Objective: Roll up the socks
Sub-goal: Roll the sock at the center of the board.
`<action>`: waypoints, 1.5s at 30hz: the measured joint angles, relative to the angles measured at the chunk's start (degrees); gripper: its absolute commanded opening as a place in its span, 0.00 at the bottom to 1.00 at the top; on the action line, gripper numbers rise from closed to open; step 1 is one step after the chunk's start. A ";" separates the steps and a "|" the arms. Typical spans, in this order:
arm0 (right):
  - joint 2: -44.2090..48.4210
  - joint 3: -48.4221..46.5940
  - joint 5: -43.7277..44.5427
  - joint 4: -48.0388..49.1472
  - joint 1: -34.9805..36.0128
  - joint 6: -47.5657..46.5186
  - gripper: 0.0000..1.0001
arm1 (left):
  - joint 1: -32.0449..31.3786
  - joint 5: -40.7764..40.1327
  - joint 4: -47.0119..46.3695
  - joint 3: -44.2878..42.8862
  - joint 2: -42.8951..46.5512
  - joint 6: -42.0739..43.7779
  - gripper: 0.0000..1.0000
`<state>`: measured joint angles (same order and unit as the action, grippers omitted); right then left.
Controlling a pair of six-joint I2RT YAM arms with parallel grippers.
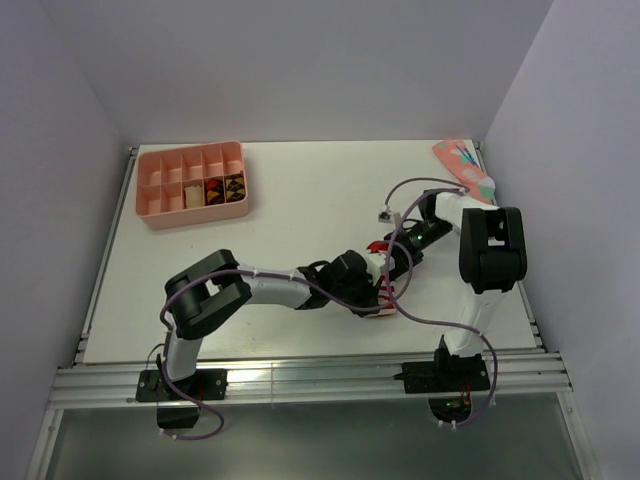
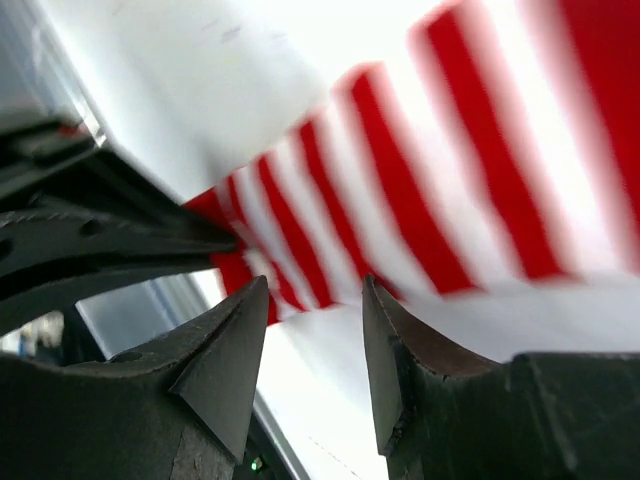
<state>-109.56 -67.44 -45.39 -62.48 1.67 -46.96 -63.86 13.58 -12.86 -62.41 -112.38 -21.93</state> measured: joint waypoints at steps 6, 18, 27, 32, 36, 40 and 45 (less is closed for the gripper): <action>0.04 -0.59 3.74 7.13 -3.85 9.66 0.47 | 0.00 -0.37 6.36 -3.65 -0.81 -2.84 0.00; -1.75 -7.91 7.39 11.47 -3.69 19.04 0.47 | 1.73 2.29 19.80 -8.85 -1.64 -9.94 0.00; -3.43 -9.40 8.48 12.00 -2.47 18.14 0.47 | 6.88 7.21 29.03 -1.64 4.74 -18.93 0.00; 0.46 -6.16 7.82 12.72 -1.62 13.88 0.47 | 7.43 9.40 32.41 -1.40 5.03 -21.90 0.00; 8.72 -0.07 6.97 12.83 0.04 8.41 0.48 | 7.45 12.98 35.12 -4.76 1.90 -22.32 0.00; 15.15 4.61 6.51 13.07 2.97 2.27 0.48 | 7.52 18.32 36.98 -8.70 -2.27 -22.27 0.01; 22.53 12.85 6.14 14.60 7.08 -4.68 0.48 | 8.20 23.23 38.45 -9.57 -4.37 -22.27 0.00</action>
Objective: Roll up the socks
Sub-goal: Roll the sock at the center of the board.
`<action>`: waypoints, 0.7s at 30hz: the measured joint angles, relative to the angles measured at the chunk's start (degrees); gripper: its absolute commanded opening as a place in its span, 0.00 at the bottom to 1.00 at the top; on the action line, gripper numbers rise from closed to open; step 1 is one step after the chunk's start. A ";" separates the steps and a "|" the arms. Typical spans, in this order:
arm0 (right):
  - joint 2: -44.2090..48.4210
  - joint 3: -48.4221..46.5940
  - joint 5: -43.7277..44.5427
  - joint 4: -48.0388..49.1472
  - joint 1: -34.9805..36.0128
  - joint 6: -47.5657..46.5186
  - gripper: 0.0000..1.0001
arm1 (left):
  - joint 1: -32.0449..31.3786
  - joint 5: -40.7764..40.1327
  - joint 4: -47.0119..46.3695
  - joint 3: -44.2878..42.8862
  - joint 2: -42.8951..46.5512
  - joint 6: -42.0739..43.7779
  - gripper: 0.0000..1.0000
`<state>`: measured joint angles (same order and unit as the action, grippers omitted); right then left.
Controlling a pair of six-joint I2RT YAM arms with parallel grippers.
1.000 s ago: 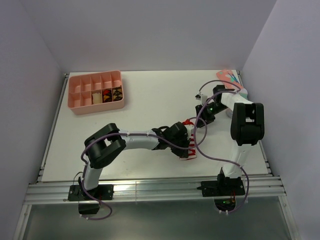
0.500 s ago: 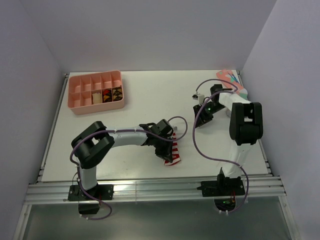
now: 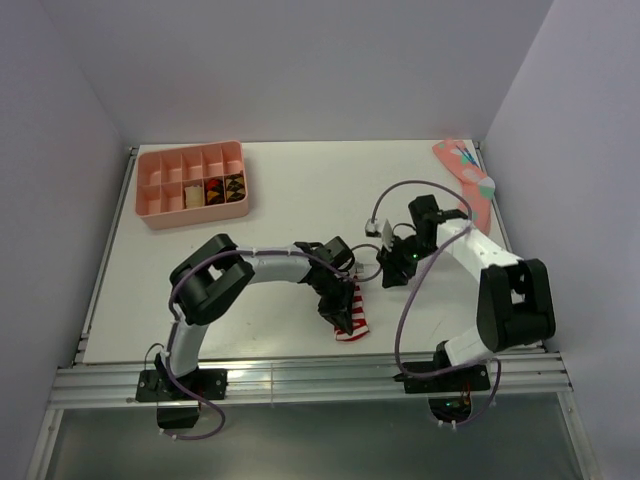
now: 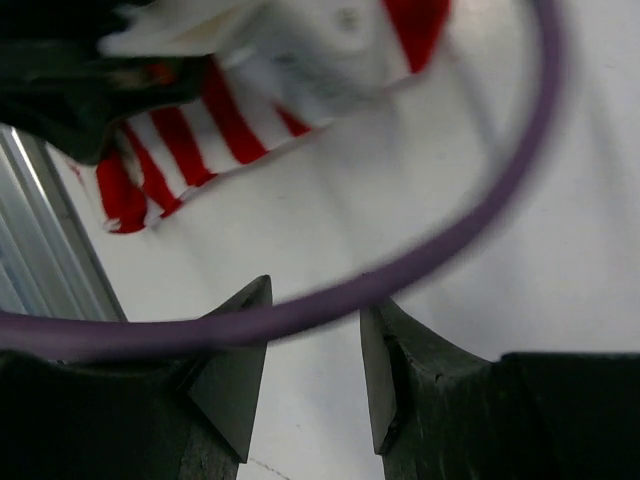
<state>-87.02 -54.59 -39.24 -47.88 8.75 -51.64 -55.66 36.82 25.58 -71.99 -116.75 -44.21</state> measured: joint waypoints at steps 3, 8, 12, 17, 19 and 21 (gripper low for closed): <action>6.27 5.01 -0.68 0.07 2.29 -3.74 0.48 | 0.90 2.27 0.87 -0.15 -0.90 0.09 0.00; 11.54 6.29 -1.57 -0.66 5.46 -7.91 0.48 | 3.08 5.44 3.54 -1.44 -2.86 0.42 0.00; 13.05 6.51 -1.73 -1.33 7.06 -10.12 0.48 | 4.48 6.54 6.03 -2.99 -4.17 0.90 0.00; 15.80 8.13 -1.60 -2.54 10.62 -11.78 0.48 | 5.22 7.45 9.31 -5.95 -6.36 1.84 0.00; 16.68 8.79 -1.09 -2.69 12.81 -11.74 0.48 | 5.29 7.72 10.34 -7.08 -7.10 2.32 0.00; 17.16 9.35 -0.72 -2.69 15.19 -11.56 0.48 | 5.31 7.91 10.88 -8.00 -7.65 2.82 0.00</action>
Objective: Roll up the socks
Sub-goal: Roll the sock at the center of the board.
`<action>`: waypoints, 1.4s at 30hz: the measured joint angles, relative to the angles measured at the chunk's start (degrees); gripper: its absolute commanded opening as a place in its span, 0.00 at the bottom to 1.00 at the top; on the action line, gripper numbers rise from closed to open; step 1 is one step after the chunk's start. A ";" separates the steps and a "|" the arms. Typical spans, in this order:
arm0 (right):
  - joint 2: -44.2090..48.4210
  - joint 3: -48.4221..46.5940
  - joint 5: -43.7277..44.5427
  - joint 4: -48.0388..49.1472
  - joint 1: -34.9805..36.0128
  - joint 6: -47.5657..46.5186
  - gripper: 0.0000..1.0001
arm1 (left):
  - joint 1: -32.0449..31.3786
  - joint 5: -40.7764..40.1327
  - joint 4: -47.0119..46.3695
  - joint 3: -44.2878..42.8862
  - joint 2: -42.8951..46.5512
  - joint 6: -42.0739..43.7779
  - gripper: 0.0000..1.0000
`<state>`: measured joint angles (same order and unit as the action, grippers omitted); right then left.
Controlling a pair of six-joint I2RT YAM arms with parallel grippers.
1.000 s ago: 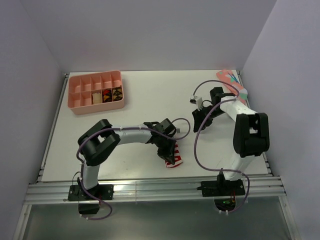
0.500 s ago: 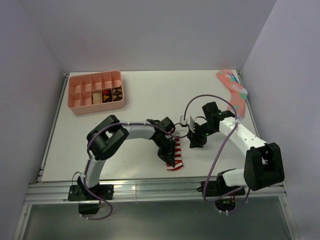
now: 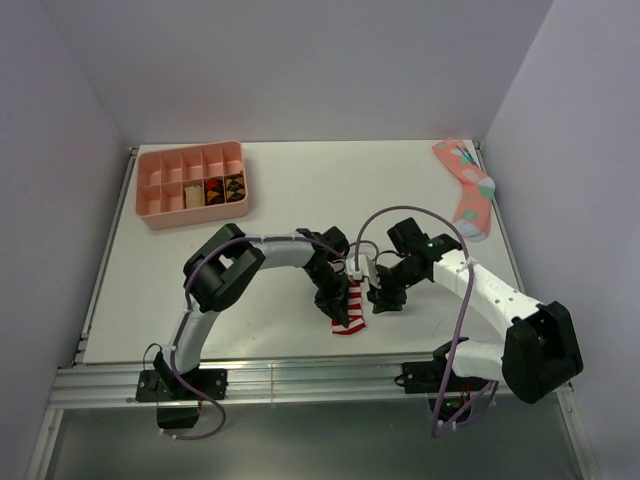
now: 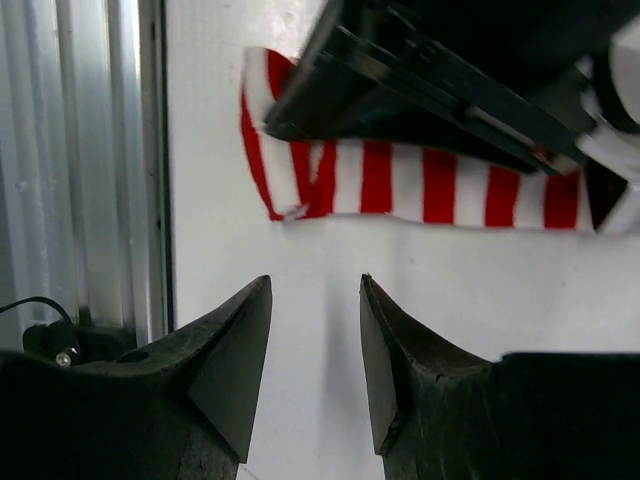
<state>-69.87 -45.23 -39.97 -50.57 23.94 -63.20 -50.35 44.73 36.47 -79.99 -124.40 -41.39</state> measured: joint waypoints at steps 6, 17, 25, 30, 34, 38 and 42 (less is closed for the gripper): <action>-0.04 1.57 1.68 1.57 6.60 1.27 0.47 | 0.07 0.04 0.83 -0.81 -0.46 0.44 0.00; -1.16 4.22 5.42 7.96 17.92 6.88 0.43 | 0.63 0.44 2.91 -4.02 -2.45 1.84 0.00; -5.03 6.25 9.33 13.68 22.36 9.77 0.42 | 0.79 0.59 3.52 -4.92 -2.97 2.43 0.00; -5.14 7.41 11.37 16.28 22.97 10.88 0.41 | 0.94 0.72 3.52 -4.92 -3.06 2.91 0.00; -4.55 8.22 12.46 18.12 23.17 11.37 0.41 | 1.25 0.76 3.54 -4.92 -3.06 3.19 0.00; -2.54 9.49 13.57 19.91 23.17 11.58 0.41 | 1.55 0.87 3.48 -4.92 -3.06 3.26 0.00; -1.09 9.62 15.47 21.75 23.17 11.76 0.42 | 1.57 0.90 3.50 -4.92 -3.06 3.28 0.00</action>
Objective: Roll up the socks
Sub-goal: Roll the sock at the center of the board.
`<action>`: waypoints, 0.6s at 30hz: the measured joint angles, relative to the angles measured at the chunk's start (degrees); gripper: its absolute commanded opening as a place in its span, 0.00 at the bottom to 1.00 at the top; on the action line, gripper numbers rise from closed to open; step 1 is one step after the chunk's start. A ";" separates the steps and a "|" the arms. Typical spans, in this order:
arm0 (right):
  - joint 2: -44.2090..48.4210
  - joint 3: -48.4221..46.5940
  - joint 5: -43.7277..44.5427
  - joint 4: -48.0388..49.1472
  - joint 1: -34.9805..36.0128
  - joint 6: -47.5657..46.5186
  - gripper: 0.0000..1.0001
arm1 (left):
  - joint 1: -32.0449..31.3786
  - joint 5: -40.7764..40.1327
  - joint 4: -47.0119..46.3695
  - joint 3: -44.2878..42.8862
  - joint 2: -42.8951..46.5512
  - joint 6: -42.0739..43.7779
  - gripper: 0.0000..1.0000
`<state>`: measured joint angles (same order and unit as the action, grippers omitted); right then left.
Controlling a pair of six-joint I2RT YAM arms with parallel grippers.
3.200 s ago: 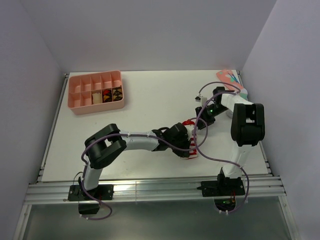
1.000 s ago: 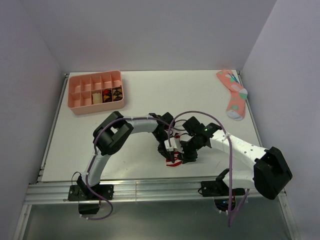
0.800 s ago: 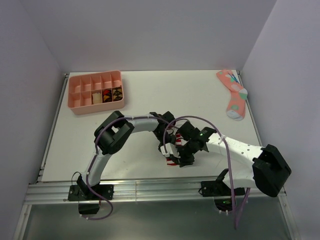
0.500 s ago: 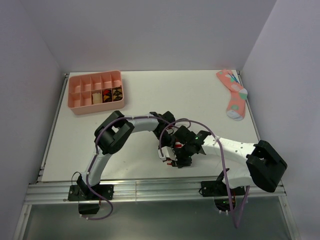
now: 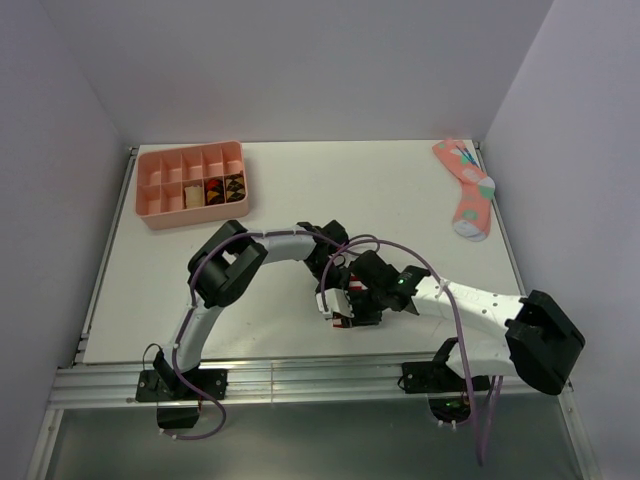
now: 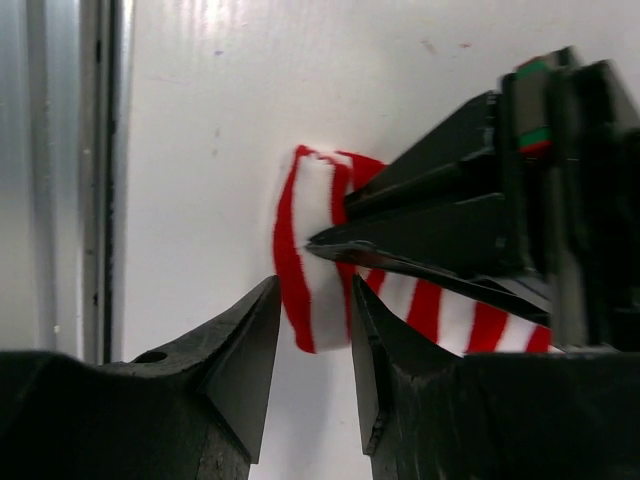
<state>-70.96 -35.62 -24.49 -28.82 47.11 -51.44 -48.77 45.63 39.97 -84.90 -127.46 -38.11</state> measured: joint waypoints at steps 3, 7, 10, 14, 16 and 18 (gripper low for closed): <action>1.27 0.02 1.22 1.29 0.00 0.00 0.43 | 0.00 0.00 0.00 0.00 0.00 0.00 0.00; 1.66 -0.04 1.64 1.53 0.00 -0.13 0.43 | 0.00 0.00 -0.02 0.02 0.00 0.00 0.00; -0.11 -0.07 2.03 1.27 0.00 -0.42 0.43 | 0.00 0.00 -0.02 0.02 0.00 0.02 0.00; -1.18 -0.07 2.40 1.03 0.00 -0.50 0.43 | 0.00 0.00 -0.02 0.02 0.00 0.00 0.00; -1.31 -0.07 2.43 1.05 0.00 -0.50 0.42 | 0.00 0.00 -0.02 0.02 0.00 0.02 0.00; -1.60 -0.07 2.49 1.09 0.15 -0.50 0.41 | 0.00 0.00 -0.02 0.02 0.00 0.00 0.00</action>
<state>-72.55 -35.68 -22.00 -27.73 47.27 -51.94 -48.77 45.63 39.94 -84.88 -127.46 -38.11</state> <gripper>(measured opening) 0.423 0.118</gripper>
